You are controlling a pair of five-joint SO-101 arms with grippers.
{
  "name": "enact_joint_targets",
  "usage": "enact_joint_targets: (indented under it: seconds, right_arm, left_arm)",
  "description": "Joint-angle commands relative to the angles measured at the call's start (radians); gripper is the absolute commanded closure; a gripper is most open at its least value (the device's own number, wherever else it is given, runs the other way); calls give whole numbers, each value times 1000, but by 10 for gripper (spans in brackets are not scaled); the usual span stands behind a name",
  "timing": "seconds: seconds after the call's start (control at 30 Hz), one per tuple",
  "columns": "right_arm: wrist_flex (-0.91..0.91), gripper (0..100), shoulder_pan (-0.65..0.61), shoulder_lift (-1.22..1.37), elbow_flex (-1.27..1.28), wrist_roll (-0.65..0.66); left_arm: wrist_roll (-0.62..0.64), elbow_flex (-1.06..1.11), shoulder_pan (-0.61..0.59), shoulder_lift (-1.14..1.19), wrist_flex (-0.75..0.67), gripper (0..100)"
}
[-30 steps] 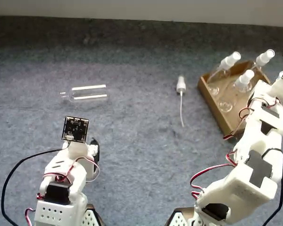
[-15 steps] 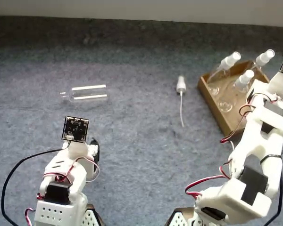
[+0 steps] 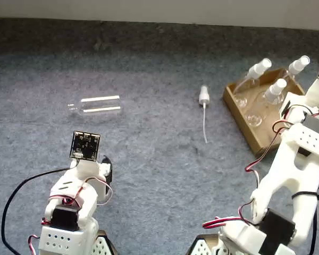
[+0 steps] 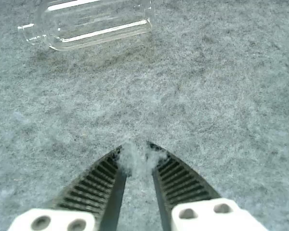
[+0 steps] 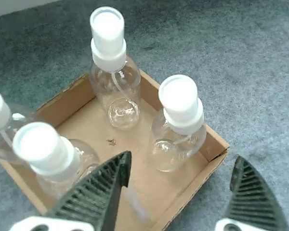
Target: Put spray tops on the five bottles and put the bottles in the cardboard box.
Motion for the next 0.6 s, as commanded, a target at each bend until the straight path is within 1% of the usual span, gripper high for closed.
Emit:
enact_joint_targets:
  seconds: [0.0, 0.23, 0.43, 0.57]
  right_arm:
    - [99, 709, -7, -104, -10, 44]
    - [309, 709, -19, -245, -15, 46]
    - [529, 709, -120, -352, -16, 46]
    - [618, 709, -234, -404, -16, 46]
  left_arm:
    - [-11, -5, -8, -10, -26, 990]
    - [-11, -5, -10, -10, -25, 990]
    - [-11, -5, -7, -10, -23, 990]
    - [-11, -5, -7, -10, -21, 990]
